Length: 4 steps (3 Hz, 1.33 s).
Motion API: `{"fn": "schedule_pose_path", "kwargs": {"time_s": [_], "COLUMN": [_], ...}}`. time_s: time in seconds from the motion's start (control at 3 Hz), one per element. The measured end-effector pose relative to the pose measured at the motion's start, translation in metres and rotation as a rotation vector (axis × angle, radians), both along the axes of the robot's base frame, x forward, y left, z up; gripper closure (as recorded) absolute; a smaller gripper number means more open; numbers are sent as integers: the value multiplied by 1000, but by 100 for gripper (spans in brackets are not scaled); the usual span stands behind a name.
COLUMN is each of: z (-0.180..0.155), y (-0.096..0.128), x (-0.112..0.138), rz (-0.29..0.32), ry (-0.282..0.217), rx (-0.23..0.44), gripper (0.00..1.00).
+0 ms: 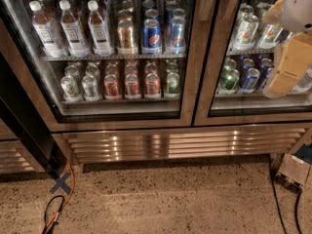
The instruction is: Open left fridge door
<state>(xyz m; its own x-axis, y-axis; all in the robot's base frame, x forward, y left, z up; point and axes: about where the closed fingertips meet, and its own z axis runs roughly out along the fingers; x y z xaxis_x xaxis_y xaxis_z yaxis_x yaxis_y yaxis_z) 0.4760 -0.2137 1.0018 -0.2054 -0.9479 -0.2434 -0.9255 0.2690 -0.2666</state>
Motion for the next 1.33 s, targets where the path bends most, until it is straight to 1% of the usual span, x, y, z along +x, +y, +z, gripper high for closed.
{"fn": "schedule_pose_path", "kwargs": {"time_s": [0.33,0.67,1.0,1.33], "z": [10,19,20,21], "y": [1,3,0,13], "x": [19,37,53,58], "rz": [18,54,140,241], "ry": [-7,-9,-15,-14], "rx": [8,55,186,360], "gripper": [0,0,0,0]}}
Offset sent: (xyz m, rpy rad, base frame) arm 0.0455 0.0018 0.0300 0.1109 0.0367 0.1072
